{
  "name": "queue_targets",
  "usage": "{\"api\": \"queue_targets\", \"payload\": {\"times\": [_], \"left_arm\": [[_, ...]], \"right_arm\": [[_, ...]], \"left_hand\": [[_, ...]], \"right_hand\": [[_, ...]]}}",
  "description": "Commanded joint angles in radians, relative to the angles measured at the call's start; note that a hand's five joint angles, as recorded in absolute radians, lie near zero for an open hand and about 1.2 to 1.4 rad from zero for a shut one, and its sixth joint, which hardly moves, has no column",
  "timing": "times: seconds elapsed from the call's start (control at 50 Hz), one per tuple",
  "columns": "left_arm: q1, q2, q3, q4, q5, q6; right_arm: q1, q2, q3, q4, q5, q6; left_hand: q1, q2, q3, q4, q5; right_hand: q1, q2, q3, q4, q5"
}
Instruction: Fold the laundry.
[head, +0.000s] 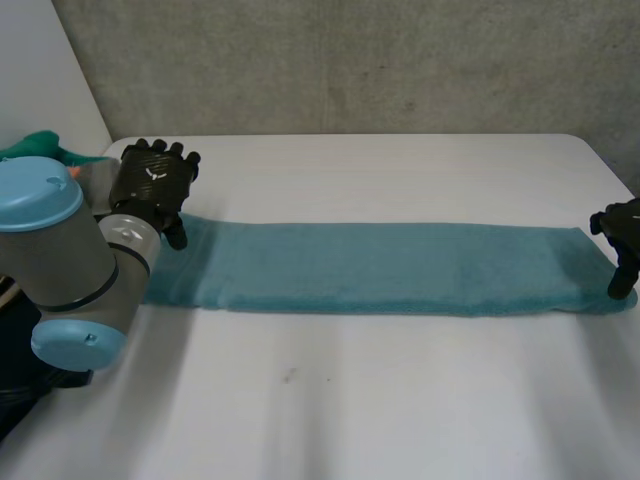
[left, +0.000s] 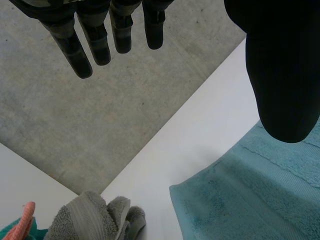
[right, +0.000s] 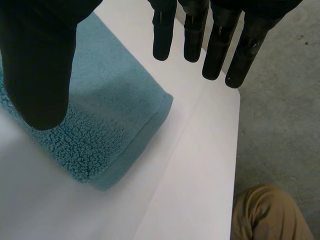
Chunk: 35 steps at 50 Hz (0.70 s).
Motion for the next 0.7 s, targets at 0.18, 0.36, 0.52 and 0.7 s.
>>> {"api": "queue_targets", "payload": {"times": [0.18,0.36,0.52,0.7], "left_arm": [[-0.003,0.005,-0.001,0.000,-0.002,-0.001],[-0.005,0.007,-0.005,0.000,-0.001,-0.001],[0.000,0.007,-0.005,0.000,-0.001,-0.001],[0.000,0.008,-0.005,0.000,-0.002,-0.001]], "right_arm": [[0.003,0.005,-0.019,0.027,0.011,-0.001],[0.008,0.008,-0.019,0.027,0.008,0.002],[0.008,0.014,-0.021,0.025,0.005,0.003],[0.005,0.011,-0.033,0.024,0.005,0.003]], "left_hand": [[-0.028,-0.026,-0.034,-0.028,-0.049],[-0.028,-0.026,-0.034,-0.028,-0.049],[-0.028,-0.026,-0.034,-0.028,-0.049],[-0.028,-0.026,-0.034,-0.028,-0.049]], "right_hand": [[0.088,0.045,0.033,0.034,0.040],[0.047,0.004,-0.008,-0.007,-0.001],[0.041,-0.002,-0.013,-0.013,-0.007],[0.009,-0.034,-0.046,-0.045,-0.039]]}}
